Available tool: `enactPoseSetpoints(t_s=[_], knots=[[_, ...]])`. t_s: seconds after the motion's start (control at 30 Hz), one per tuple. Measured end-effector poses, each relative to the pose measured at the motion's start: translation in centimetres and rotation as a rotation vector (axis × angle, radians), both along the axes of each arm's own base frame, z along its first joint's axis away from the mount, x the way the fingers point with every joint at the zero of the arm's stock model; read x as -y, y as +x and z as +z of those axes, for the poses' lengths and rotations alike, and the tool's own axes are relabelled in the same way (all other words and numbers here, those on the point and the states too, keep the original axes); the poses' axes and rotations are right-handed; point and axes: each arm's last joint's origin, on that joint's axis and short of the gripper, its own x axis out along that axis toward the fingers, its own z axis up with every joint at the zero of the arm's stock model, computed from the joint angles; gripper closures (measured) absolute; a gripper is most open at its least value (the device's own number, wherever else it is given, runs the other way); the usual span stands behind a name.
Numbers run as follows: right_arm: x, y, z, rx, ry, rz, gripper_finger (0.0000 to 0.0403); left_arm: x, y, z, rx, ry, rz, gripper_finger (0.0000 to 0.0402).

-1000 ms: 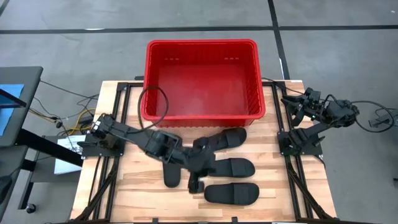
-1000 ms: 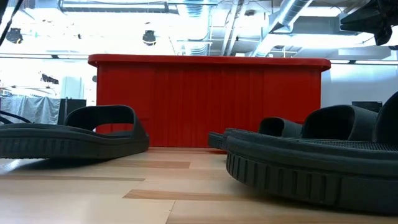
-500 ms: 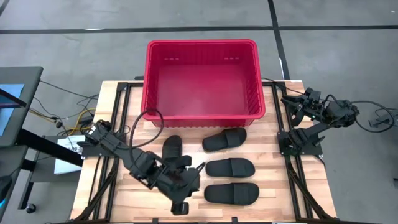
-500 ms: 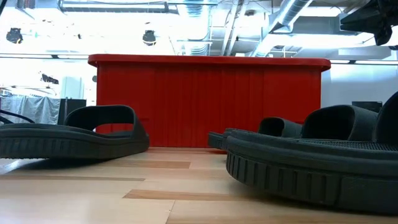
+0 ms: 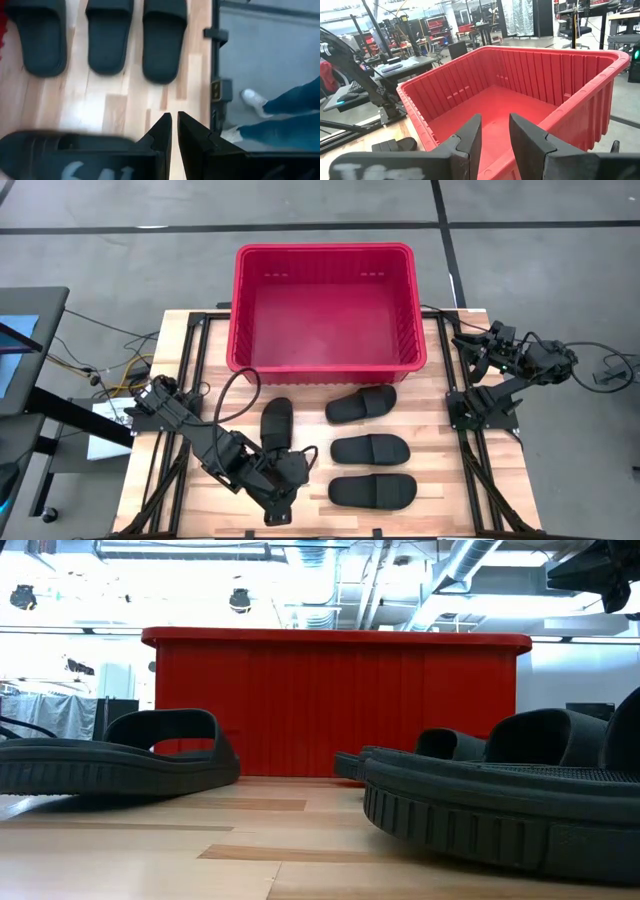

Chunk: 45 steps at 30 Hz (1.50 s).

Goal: Pick and place slides into bin
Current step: Put the black slide into the red bin

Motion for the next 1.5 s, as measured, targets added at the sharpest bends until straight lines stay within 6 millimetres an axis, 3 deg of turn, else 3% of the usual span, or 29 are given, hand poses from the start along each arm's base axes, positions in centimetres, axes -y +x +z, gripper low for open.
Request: enactPoseSetpoints(t_s=[0.23, 0.67, 1.13, 1.5], knots=[[0.0, 0.0, 0.0, 0.000, 0.000, 0.000, 0.0312, -0.4, -1.2, -0.6, -0.112, 0.080, -0.009, 0.0381], [0.0, 0.0, 0.0, 0.000, 0.000, 0.000, 0.0312, 0.0, -2.0, -0.9, -0.140, 0.189, -0.189, 0.0381], [0.0, 0.0, 0.0, 0.000, 0.000, 0.000, 0.0312, -0.1, -2.7, -6.8, -0.294, 0.377, -0.183, 0.0381], [0.0, 0.0, 0.0, 0.000, 0.000, 0.000, 0.0312, -3.9, -7.0, -3.9, -0.040, 0.318, -0.036, 0.0381]])
